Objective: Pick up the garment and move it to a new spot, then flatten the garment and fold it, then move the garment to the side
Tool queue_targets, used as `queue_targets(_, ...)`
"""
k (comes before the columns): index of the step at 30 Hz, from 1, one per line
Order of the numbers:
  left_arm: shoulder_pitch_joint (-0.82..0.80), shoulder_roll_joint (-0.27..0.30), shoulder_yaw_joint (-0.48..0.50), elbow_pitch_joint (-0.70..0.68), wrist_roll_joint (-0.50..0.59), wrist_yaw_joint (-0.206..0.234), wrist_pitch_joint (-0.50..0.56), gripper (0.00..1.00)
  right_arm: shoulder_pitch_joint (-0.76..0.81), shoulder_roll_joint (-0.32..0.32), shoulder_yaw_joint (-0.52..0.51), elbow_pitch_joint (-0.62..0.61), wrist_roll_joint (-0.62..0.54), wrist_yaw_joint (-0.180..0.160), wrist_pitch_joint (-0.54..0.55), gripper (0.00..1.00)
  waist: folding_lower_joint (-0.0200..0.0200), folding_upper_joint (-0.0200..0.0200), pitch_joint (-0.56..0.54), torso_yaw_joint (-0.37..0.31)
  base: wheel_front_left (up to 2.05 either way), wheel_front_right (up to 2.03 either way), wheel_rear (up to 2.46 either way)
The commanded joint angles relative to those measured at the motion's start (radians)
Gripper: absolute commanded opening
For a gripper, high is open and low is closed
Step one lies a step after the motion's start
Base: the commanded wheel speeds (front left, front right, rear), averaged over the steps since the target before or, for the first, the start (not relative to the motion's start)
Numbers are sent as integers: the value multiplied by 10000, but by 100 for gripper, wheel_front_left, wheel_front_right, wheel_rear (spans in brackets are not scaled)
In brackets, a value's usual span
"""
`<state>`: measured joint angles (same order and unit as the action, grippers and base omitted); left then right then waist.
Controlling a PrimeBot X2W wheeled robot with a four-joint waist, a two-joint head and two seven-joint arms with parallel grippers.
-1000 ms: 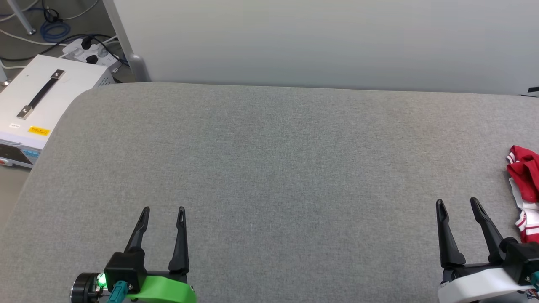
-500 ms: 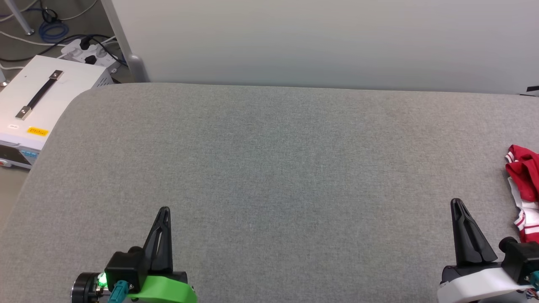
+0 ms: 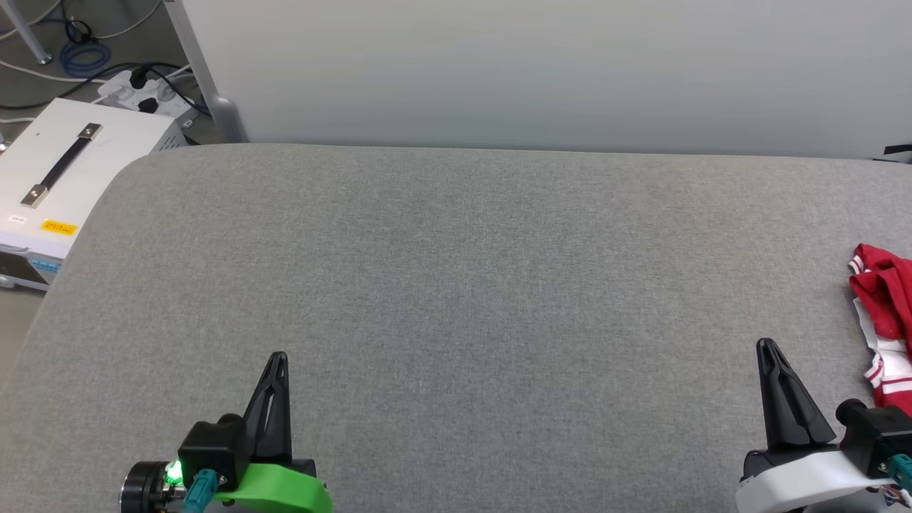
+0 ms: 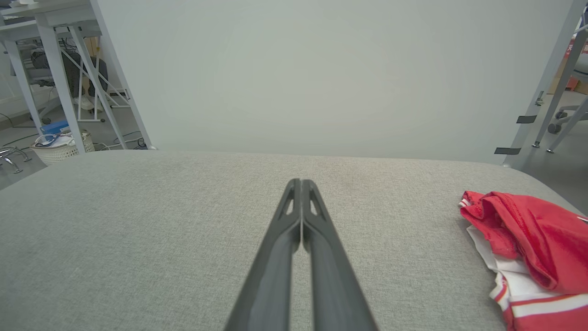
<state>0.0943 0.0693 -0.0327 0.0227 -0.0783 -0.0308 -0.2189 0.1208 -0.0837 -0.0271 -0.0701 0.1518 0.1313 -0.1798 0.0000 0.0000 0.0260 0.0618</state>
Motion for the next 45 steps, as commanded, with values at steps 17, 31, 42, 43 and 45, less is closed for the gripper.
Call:
queue_targets(17,-255,-54,64,-63,219,85,371,0,-314,71,50,141,-325,-2,329,0,0,0,-42,-101,0,0,0)
queue_targets(31,-361,-75,105,-89,306,119,651,0,-452,111,84,227,-509,-2,556,0,0,0,-76,-181,0,0,0)
queue_targets(42,-445,-92,137,-109,375,147,873,0,-561,144,111,296,-654,-3,735,0,0,0,-102,-244,0,0,0)
queue_targets(43,-452,-93,140,-110,381,149,891,0,-569,146,113,301,-666,-3,749,0,0,0,-105,-249,0,0,0)
queue_targets(45,-467,-96,145,-114,393,154,931,0,-589,152,118,314,-692,-3,782,0,0,0,-109,-260,0,0,0)
